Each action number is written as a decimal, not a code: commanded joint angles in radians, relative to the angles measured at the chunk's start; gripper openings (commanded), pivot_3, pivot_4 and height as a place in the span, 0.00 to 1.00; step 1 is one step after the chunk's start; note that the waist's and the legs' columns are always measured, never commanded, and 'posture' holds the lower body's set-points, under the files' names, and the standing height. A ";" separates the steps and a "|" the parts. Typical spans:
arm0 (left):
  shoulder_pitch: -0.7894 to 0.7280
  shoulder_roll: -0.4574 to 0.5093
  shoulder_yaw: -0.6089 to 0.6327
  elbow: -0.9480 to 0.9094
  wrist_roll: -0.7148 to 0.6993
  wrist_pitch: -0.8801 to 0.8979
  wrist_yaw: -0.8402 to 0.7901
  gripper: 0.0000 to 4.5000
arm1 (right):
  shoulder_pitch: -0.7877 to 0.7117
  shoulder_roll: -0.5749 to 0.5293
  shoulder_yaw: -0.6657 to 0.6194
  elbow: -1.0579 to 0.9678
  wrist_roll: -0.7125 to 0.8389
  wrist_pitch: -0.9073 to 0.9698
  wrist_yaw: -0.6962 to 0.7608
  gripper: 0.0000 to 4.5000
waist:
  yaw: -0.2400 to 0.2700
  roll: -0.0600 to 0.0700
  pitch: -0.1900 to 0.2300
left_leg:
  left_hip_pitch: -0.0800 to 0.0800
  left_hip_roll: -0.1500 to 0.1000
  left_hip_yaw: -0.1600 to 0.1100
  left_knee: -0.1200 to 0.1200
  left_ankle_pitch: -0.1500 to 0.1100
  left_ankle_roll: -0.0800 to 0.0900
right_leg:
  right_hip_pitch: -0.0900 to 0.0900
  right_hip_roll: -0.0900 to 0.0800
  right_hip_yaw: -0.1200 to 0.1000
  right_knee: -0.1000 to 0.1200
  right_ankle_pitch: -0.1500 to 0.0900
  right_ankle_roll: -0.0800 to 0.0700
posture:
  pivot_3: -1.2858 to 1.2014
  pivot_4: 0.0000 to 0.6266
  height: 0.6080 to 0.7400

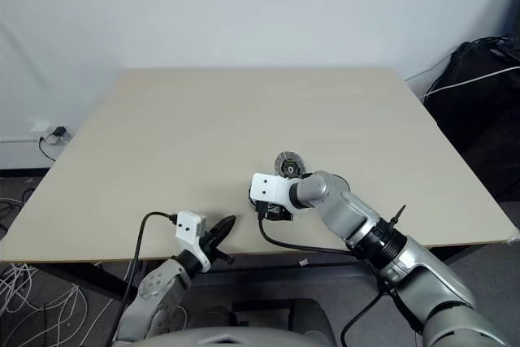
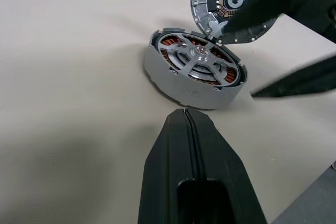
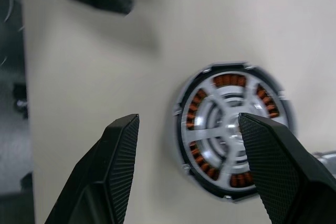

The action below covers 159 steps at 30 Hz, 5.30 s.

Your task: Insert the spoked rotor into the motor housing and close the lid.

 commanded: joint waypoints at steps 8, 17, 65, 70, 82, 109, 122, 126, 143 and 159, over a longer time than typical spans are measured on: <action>-0.010 -0.006 0.006 -0.023 -0.015 -0.009 -0.009 0.00 | -0.052 -0.023 0.029 0.064 -0.131 -0.115 0.121 0.72 | 0.000 0.000 0.000 | 0.000 0.000 0.000 0.000 0.000 0.000 | 0.000 0.000 0.000 0.000 0.000 0.000 | 0.52 0.00 1.00; -0.013 -0.014 0.010 -0.007 -0.018 -0.021 -0.006 0.00 | -0.086 0.013 0.012 0.163 -0.193 -0.178 0.153 0.72 | 0.000 0.000 0.000 | 0.001 0.000 0.000 0.000 0.000 0.000 | 0.000 0.000 0.000 0.001 0.000 0.000 | 0.52 0.00 1.00; -0.006 -0.027 0.013 -0.018 -0.023 -0.014 -0.008 0.00 | 0.002 -0.043 -0.111 -0.128 -0.172 0.111 0.293 0.03 | 0.007 0.000 0.000 | 0.001 0.000 0.000 0.000 0.000 -0.001 | 0.000 0.000 0.000 0.001 0.000 0.000 | 0.52 0.00 1.00; -0.010 -0.028 0.010 -0.018 -0.024 -0.009 -0.010 0.00 | 0.007 -0.063 -0.111 -0.206 -0.129 0.183 0.326 0.03 | 0.007 0.000 0.000 | 0.001 0.000 0.000 0.000 0.000 -0.001 | 0.000 0.000 0.000 0.001 0.000 -0.001 | 0.52 0.00 1.00; -0.010 -0.025 0.010 -0.027 -0.023 -0.001 -0.010 0.00 | 0.019 0.056 -0.118 -0.099 -0.067 0.306 0.178 0.03 | 0.008 0.000 0.000 | 0.001 0.000 0.000 0.000 0.000 -0.001 | 0.000 0.000 0.000 0.002 0.000 -0.001 | 0.52 0.00 1.00; -0.007 -0.024 0.016 -0.013 -0.023 -0.009 -0.015 0.00 | -0.016 0.113 -0.137 -0.048 0.057 0.280 0.100 0.66 | 0.007 0.000 0.000 | 0.001 0.000 0.000 0.002 0.000 0.000 | 0.001 0.000 0.000 0.002 0.000 0.000 | 0.52 0.00 1.00; -0.006 -0.025 0.019 -0.009 -0.025 -0.010 -0.022 0.00 | 0.043 0.218 -0.287 -0.192 0.341 0.343 0.115 0.66 | 0.009 0.000 0.000 | 0.001 0.000 -0.001 0.002 0.000 0.000 | 0.001 0.000 -0.001 0.002 0.000 0.000 | 0.52 0.00 1.00; -0.004 -0.024 0.020 -0.012 -0.025 -0.008 -0.022 0.00 | 0.046 0.328 -0.406 -0.144 0.333 0.220 -0.054 0.66 | 0.008 0.000 0.000 | 0.001 0.000 -0.001 0.002 0.000 0.000 | 0.001 0.000 -0.001 0.002 0.000 0.000 | 0.52 0.00 1.00; -0.003 -0.015 0.018 -0.019 -0.026 0.004 -0.027 0.00 | 0.101 0.185 -0.523 -0.047 0.042 -0.140 -0.439 0.09 | 0.005 0.000 0.000 | 0.000 0.000 0.001 0.002 0.000 0.000 | 0.000 0.000 0.000 0.002 0.000 0.000 | 0.52 0.00 1.00; 0.006 -0.003 0.016 -0.037 -0.017 0.011 -0.020 0.00 | 0.244 -0.047 -0.343 -0.047 -0.132 -0.119 -0.195 0.01 | -0.001 0.000 0.000 | 0.001 0.000 0.001 0.002 0.000 0.001 | 0.000 0.000 0.001 0.001 0.000 0.000 | 0.52 0.00 1.00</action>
